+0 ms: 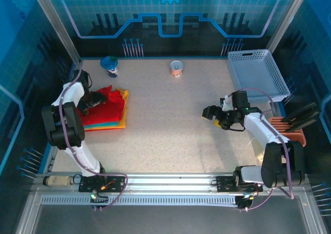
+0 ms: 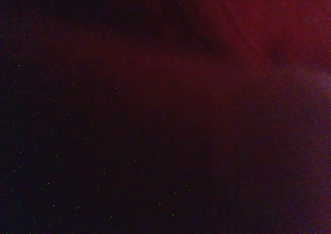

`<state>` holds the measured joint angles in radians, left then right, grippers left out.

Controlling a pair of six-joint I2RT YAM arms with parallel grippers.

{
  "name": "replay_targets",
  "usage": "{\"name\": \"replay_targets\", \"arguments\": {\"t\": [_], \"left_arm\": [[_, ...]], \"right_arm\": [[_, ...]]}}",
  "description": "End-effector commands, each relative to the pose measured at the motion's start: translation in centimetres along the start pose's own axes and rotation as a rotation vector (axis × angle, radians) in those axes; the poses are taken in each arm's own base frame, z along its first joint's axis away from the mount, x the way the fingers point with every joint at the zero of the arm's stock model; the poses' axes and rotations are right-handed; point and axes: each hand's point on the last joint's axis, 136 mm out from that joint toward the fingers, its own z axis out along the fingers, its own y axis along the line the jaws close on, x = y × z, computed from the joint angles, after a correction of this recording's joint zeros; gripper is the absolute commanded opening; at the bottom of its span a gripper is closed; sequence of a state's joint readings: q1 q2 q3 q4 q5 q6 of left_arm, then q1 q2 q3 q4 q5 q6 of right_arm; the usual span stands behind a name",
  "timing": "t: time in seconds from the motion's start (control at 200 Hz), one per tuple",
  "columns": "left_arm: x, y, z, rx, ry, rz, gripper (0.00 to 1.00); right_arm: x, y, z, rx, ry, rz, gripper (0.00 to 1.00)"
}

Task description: Fold and stack the t-shirts

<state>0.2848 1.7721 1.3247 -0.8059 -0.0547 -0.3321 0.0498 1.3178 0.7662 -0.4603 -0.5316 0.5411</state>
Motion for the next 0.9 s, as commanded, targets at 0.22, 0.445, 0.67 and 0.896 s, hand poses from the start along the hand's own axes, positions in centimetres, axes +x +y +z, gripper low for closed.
{"name": "replay_targets", "arguments": {"t": [0.22,0.445,0.67,0.896], "left_arm": [[-0.3,-2.7,-9.5,0.191,-0.3,0.079,0.99],[-0.5,-3.6,-9.6,0.276,-0.422,0.136,0.99],[1.6,-4.1,-10.5,0.382,-0.751,0.263,0.99],[2.5,-4.2,-9.4,0.39,-0.84,0.283,0.99]], "right_arm": [[-0.3,0.2,-0.7,-0.023,-0.005,-0.007,0.88],[-0.5,0.1,-0.8,-0.018,-0.006,-0.016,0.88],[-1.6,-0.2,-2.2,0.01,-0.068,-0.059,0.89],[-3.3,-2.2,-3.6,0.161,-0.204,-0.1,0.96]]}}
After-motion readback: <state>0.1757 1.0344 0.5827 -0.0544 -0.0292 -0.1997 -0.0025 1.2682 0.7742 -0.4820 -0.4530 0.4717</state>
